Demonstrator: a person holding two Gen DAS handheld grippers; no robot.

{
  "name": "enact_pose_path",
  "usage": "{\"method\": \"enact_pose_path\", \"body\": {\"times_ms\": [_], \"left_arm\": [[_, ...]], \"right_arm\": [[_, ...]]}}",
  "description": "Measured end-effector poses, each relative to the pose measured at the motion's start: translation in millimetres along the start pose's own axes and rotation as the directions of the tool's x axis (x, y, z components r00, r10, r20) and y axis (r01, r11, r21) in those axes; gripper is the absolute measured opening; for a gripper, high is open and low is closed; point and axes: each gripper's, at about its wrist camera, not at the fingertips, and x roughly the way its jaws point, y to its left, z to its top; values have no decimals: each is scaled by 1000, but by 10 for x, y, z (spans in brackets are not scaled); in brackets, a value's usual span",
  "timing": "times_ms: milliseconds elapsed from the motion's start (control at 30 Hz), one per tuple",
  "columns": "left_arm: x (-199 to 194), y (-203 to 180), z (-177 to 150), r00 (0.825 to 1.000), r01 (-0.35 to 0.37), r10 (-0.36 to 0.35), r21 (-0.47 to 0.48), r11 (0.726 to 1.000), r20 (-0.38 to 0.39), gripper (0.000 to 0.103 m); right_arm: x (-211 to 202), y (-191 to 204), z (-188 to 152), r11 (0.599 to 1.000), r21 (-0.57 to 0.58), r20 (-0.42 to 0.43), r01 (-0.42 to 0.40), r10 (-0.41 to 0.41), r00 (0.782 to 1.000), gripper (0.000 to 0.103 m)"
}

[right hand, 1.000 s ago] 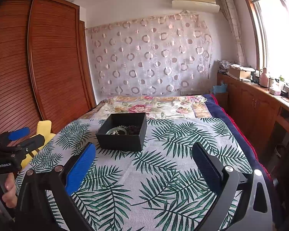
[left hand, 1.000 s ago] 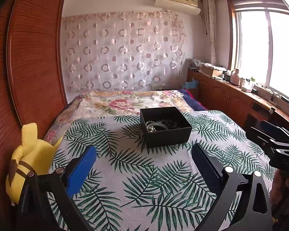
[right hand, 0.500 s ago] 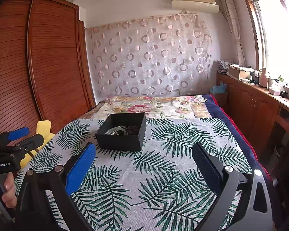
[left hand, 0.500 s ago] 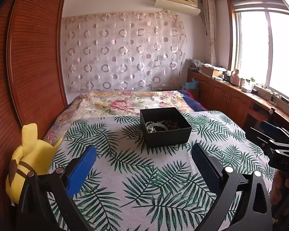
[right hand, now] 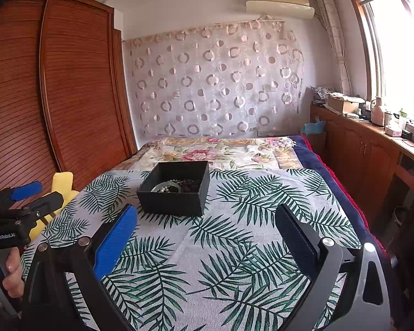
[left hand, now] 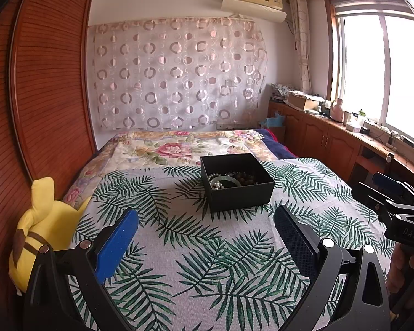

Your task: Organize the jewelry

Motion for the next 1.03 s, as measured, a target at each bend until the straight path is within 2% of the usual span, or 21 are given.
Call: {"method": "enact_pose_path", "body": {"times_ms": [1033], "left_arm": [[34,10,-33,1000,1,-1,-10,1000,-5,95]], "right_arm": [[-13,10,1,1000,0,0,-1,1,1000,101]]}}
